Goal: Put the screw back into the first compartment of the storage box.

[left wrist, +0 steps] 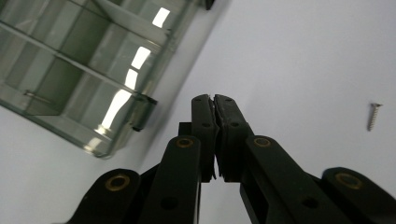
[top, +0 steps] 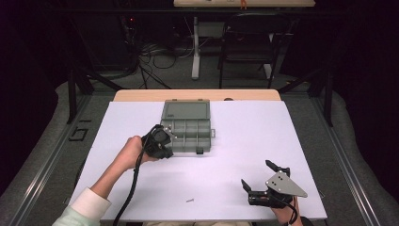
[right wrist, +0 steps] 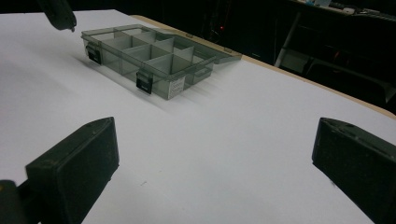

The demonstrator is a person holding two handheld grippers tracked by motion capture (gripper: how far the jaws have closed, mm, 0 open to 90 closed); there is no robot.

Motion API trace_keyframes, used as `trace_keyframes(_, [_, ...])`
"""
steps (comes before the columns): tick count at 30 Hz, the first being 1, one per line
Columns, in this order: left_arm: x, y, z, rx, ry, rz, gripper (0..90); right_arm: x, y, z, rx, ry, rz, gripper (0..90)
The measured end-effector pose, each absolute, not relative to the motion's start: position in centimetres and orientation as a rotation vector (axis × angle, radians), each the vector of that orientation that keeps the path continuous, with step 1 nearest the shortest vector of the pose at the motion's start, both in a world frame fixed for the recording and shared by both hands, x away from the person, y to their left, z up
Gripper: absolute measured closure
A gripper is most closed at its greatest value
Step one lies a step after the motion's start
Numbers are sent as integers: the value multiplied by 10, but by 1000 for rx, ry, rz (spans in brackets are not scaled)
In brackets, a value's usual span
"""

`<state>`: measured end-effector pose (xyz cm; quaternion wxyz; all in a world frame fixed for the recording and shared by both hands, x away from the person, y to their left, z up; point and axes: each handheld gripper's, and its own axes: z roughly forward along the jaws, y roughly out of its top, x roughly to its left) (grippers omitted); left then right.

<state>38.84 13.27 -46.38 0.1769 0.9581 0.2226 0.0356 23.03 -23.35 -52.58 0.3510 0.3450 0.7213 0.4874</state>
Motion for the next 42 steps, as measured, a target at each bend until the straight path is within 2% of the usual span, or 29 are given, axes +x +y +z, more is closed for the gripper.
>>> trace_keyframes(20, [439,147,-447,2688,785,178,877,231,-234,-526,892,1874,1255,0])
trace_keyframes(42, [477,150,-457,2671,893,222,877,231,-234,-526,888,1875,1255,0])
